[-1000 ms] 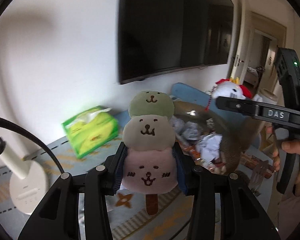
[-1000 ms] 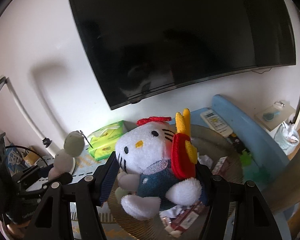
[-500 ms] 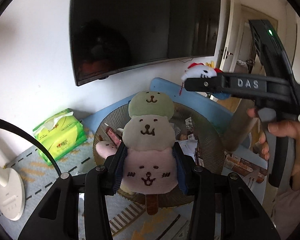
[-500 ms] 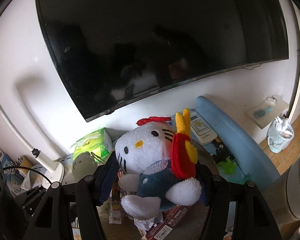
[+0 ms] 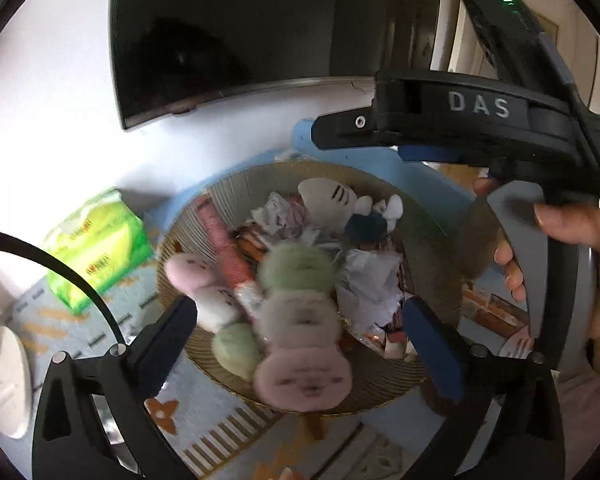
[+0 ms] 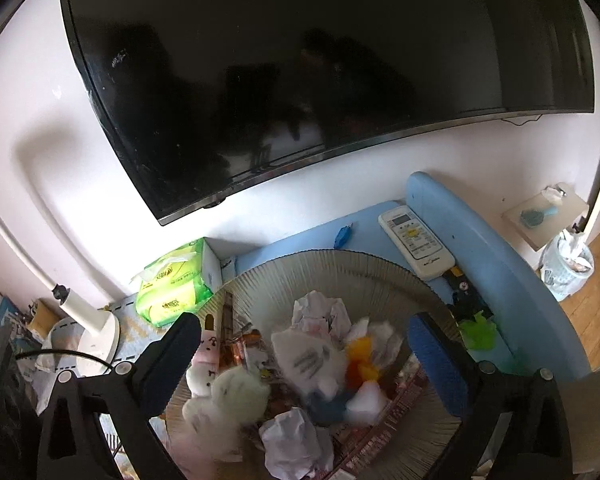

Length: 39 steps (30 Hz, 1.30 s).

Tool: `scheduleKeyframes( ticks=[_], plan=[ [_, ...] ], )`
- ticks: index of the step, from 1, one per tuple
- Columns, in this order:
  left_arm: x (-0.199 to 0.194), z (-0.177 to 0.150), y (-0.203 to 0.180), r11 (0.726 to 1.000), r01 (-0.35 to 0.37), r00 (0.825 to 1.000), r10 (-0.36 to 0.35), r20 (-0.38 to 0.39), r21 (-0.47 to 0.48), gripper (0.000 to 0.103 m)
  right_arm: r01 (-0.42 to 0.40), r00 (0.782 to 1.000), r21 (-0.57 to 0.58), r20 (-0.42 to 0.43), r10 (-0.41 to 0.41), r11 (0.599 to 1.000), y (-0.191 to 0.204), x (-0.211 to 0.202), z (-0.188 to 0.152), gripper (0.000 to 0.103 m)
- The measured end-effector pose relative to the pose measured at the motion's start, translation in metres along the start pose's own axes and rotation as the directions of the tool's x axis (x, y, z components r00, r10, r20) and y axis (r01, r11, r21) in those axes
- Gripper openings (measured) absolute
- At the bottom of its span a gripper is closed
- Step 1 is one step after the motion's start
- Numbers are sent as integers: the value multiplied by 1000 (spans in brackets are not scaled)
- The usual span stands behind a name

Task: Organize objects
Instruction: 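Open both grippers to drop both plush toys into the bowl, then move both open grippers back over the rug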

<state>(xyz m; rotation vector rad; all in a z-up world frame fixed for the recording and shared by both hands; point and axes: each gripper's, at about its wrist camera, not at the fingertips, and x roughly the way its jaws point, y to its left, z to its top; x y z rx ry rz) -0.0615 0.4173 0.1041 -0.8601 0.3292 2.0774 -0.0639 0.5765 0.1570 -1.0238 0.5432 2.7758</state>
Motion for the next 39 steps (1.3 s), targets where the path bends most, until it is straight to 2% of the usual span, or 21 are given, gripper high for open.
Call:
scheduleKeyframes(
  ticks=[7, 20, 27, 33, 36, 39],
  plan=[
    [-8, -1, 0, 999, -32, 999, 32, 9, -10, 103, -4, 1000, 38, 16, 3, 999, 0, -6, 2, 103],
    [-28, -3, 2, 999, -40, 999, 40, 15, -17, 103, 10, 999, 61, 34, -12, 998, 8, -30, -2, 103],
    [-58, -3, 15, 992, -128, 991, 129, 40, -18, 103, -28, 996, 49, 81, 24, 998, 33, -59, -8, 103],
    [-116, -16, 45, 968, -237, 968, 243, 69, -85, 103, -98, 989, 5, 111, 97, 995, 86, -93, -21, 103],
    [-154, -29, 65, 937, -330, 938, 339, 70, -115, 103, -162, 983, -2, 81, 162, 987, 121, -102, -32, 103],
    [-200, -50, 90, 896, -411, 902, 427, 70, -167, 103, -210, 977, -30, 38, 211, 977, 167, -104, -54, 103]
  ],
)
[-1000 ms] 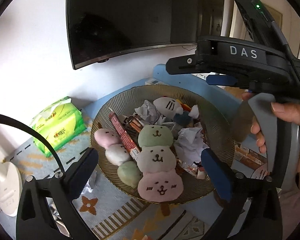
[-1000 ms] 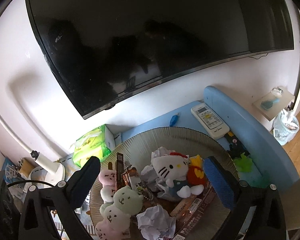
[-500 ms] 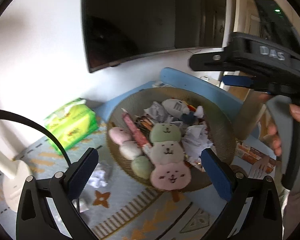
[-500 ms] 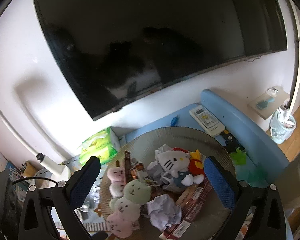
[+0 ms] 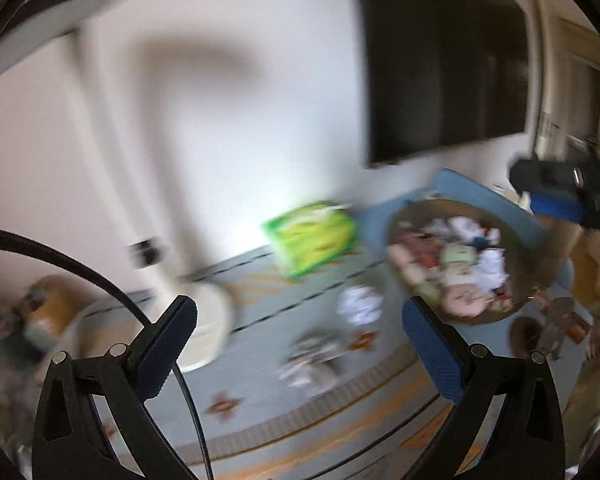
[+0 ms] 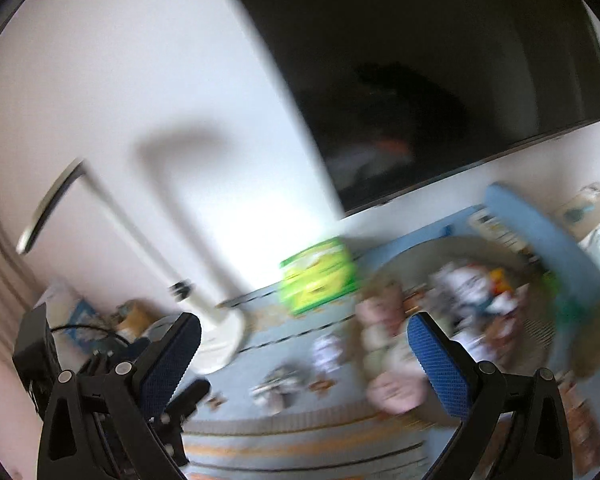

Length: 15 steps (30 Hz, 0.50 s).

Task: Organize objects
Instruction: 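Move both open grippers back over the rug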

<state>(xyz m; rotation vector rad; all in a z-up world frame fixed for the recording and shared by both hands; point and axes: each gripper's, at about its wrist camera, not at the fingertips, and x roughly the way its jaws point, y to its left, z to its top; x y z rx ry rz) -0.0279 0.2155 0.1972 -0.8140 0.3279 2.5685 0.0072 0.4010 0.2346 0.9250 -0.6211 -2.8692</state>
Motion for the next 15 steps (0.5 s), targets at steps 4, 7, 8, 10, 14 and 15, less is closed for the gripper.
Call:
scheduleKeyframes(
  ticks=[4, 7, 8, 10, 14, 15],
  plan=[
    [-32, -51, 71, 984, -131, 991, 127, -34, -124, 103, 17, 998, -104, -61, -23, 994, 53, 20, -52, 103],
    [-34, -98, 109, 961, -202, 977, 184, -112, -189, 103, 40, 988, -204, -138, -69, 978, 80, 49, -106, 103],
    [-32, -119, 122, 951, -226, 969, 198, -146, -212, 103, 51, 983, -223, -164, -89, 974, 84, 58, -123, 103],
    [-26, -155, 140, 932, -265, 956, 222, -192, -246, 103, 74, 959, -259, -248, -141, 963, 89, 87, -161, 103],
    [-10, -205, 151, 913, -269, 947, 192, -259, -307, 103, 118, 930, -286, -303, -207, 951, 80, 118, -209, 103],
    [-7, -213, 152, 912, -264, 946, 181, -270, -315, 103, 132, 925, -293, -307, -224, 947, 75, 122, -216, 103]
  ],
)
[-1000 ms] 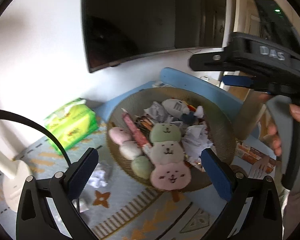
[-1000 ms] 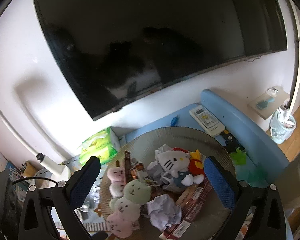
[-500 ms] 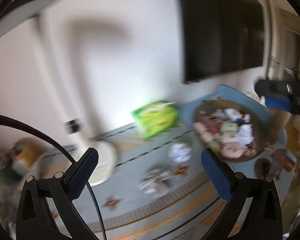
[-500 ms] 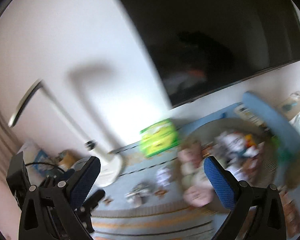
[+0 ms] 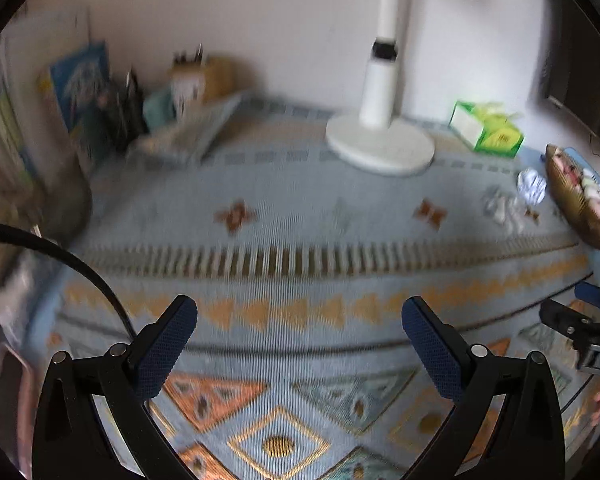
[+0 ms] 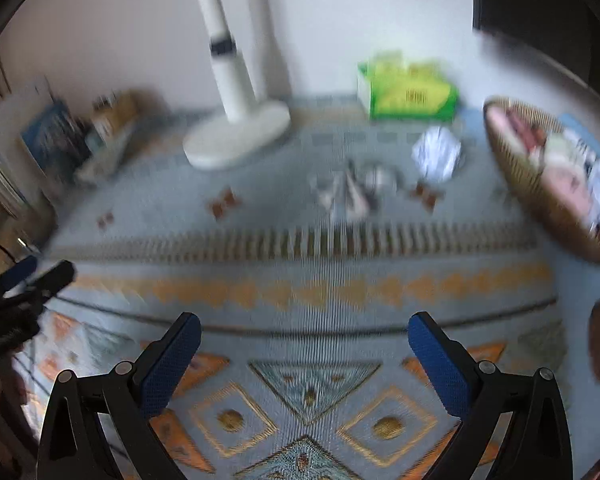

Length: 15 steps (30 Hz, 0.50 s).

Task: Organize objects
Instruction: 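Move both open grippers back over the rug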

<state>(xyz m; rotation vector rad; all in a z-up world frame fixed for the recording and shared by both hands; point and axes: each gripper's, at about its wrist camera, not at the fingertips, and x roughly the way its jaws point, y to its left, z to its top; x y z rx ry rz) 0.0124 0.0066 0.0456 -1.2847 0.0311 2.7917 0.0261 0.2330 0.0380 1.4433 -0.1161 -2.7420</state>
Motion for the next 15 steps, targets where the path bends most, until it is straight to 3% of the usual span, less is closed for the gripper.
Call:
scheduleKeyframes(
  ticks=[6, 7, 15],
  plan=[
    [27, -27, -5, 1000, -8, 999, 9, -45, 18, 103, 87, 996, -45, -11, -88, 995, -7, 24, -13, 103],
    [34, -26, -5, 1000, -1, 997, 2, -75, 16, 103, 81, 997, -65, 8, -81, 995, -6, 23, -14, 103],
    [35, -27, -6, 1000, -6, 997, 7, -78, 9, 103, 73, 997, -59, 27, -72, 996, -10, 26, -13, 103]
  ],
)
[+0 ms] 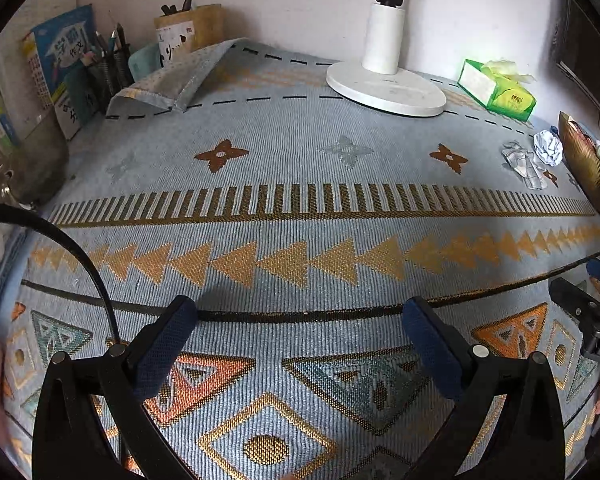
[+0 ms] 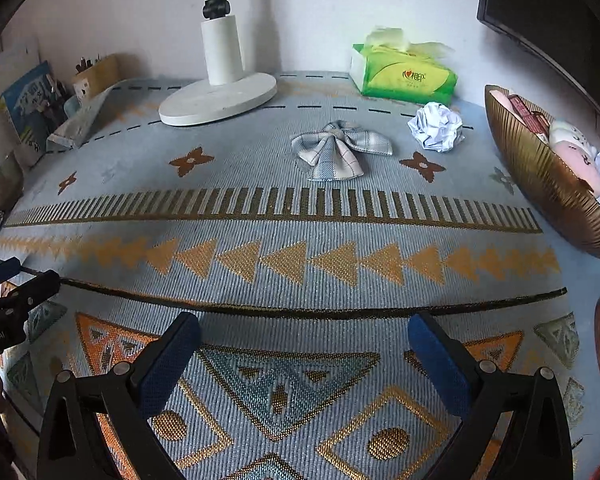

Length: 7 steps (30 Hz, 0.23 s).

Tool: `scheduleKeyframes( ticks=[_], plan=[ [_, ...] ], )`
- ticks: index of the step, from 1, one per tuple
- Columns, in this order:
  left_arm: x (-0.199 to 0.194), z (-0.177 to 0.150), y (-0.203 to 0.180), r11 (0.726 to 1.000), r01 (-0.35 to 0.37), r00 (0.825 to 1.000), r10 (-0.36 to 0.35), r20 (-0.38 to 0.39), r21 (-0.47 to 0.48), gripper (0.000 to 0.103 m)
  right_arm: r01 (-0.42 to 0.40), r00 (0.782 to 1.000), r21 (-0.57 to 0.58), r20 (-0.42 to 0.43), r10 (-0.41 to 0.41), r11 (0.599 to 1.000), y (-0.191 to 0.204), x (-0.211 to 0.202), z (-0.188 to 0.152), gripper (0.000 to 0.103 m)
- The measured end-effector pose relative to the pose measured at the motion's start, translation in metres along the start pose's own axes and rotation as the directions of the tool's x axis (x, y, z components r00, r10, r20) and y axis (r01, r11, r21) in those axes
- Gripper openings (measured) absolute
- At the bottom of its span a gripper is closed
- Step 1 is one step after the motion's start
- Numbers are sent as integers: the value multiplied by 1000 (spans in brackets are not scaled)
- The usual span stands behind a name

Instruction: Organize objects

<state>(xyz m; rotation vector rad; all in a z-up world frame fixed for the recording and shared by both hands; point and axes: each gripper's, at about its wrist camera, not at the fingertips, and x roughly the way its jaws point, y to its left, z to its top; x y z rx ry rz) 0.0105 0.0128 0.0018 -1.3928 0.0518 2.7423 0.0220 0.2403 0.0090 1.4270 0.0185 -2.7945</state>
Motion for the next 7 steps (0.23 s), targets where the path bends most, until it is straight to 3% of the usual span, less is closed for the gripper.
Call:
scheduleKeyframes(
  ticks=[7],
  plan=[
    [0, -1, 1, 1000, 2, 1000, -2, 0, -3, 103, 0, 1000, 0, 0, 0, 1000, -1, 0, 0, 103]
  ],
)
